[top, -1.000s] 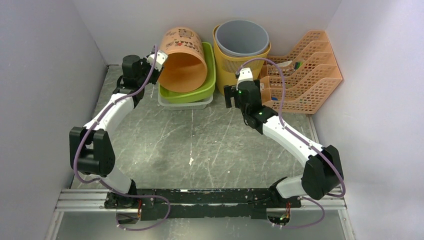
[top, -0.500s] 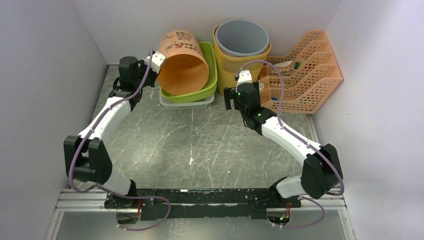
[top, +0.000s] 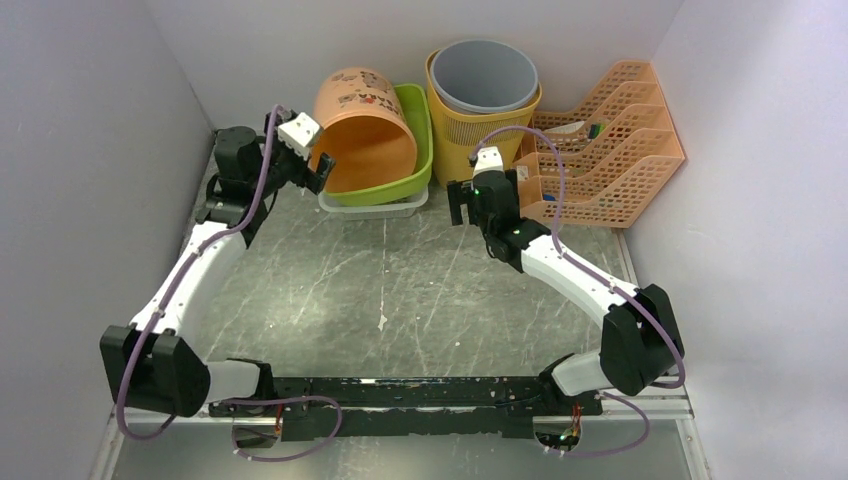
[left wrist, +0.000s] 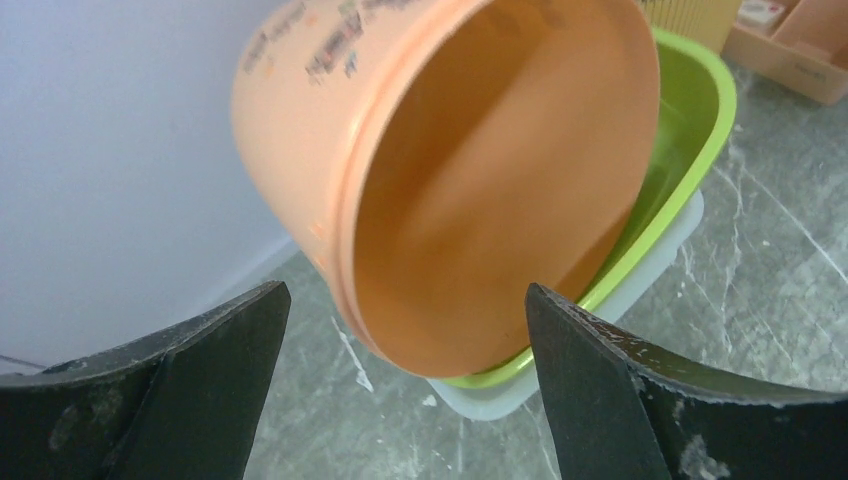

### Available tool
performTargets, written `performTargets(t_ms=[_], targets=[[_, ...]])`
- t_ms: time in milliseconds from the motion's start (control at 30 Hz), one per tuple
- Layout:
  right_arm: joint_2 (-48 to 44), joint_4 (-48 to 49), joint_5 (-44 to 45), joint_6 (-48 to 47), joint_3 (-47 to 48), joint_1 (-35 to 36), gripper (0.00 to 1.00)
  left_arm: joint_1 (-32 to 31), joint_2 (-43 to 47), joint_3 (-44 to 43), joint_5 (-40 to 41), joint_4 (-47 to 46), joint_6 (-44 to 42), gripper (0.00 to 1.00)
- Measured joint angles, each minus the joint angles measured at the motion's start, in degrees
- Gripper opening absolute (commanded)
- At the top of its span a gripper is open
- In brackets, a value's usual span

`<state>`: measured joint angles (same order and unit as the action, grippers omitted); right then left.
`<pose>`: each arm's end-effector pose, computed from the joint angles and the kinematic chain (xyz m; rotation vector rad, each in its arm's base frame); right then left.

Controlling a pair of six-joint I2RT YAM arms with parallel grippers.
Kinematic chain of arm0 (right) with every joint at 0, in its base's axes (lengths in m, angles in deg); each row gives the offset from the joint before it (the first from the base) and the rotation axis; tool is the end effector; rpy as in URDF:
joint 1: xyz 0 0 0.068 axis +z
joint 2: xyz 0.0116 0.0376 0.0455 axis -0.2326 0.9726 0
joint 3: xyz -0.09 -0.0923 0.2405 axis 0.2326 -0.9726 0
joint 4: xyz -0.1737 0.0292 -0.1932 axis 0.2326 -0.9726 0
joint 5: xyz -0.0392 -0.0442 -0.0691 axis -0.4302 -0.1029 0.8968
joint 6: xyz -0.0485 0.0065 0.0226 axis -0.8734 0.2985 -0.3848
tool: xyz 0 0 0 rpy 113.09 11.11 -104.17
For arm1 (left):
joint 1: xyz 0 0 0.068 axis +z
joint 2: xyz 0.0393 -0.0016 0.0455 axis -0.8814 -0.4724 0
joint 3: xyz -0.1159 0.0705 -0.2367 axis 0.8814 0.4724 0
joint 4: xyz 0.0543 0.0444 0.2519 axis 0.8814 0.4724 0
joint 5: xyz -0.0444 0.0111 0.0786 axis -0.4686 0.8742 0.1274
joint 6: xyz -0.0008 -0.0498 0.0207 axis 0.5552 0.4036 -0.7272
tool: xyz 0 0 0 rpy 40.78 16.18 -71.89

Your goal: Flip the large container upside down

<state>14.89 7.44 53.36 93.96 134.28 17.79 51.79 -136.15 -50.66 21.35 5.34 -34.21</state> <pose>0.2806 0.1534 0.2793 -0.1900 1.9888 -0.0119 0.2896 -0.0645 0.3832 0.7166 1.5485 -0.1790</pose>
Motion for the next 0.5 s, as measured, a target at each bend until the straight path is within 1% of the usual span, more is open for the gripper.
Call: performTargets(t_ms=[133, 267, 500], targets=[[0.0, 0.07, -0.02, 0.0, 0.0, -0.07, 0.98, 0.0, -3.26, 3.63, -0.13, -3.43, 0.96, 1.0], [0.0, 0.07, 0.0, -0.04, 0.0, -0.07, 0.98, -0.04, -8.04, 4.02, -0.15, -7.21, 1.05, 1.0], [0.2, 0.09, -0.07, -0.09, 0.0, -0.42, 0.98, 0.0, -15.76, 3.78, 2.08, -19.08, 1.05, 1.0]])
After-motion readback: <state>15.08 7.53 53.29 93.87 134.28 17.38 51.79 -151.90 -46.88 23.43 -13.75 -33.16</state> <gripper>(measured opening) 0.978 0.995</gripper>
